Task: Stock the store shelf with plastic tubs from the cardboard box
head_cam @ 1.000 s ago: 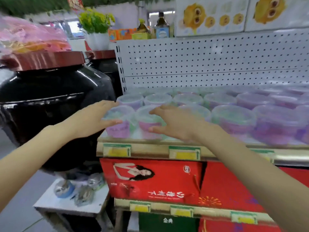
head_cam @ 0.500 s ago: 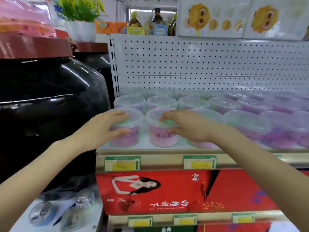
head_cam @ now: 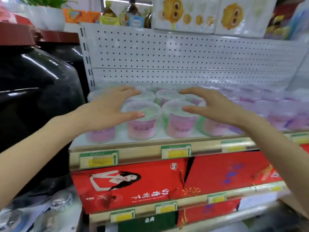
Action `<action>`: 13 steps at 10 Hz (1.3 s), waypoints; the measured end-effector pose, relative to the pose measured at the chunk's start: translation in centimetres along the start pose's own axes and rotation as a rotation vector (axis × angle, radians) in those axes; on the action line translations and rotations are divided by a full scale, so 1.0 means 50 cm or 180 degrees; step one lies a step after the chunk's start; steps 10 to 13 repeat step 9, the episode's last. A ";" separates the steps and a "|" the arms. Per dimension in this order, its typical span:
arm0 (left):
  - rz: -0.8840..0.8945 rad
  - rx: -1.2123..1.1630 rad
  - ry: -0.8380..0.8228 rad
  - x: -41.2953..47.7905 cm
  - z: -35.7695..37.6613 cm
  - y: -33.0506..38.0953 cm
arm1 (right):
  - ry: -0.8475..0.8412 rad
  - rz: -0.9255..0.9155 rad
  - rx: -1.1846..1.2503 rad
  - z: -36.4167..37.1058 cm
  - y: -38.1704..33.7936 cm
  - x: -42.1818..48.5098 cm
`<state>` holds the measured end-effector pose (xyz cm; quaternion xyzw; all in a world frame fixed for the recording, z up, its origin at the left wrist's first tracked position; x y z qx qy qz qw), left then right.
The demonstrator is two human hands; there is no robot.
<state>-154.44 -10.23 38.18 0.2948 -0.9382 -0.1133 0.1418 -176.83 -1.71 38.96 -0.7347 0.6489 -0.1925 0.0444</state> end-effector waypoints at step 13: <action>-0.0243 0.0439 -0.0484 0.256 0.171 0.244 | 0.0095 -0.0577 -0.0152 -0.048 0.330 -0.115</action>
Point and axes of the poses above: each hand's wrist, its own x-axis towards the middle knuckle, its own z-axis out of the palm, y = z × x, the point moved 5 cm from there along x, towards the middle knuckle, and after that the axes turned 9 degrees about -y, right-handed, at the moved point
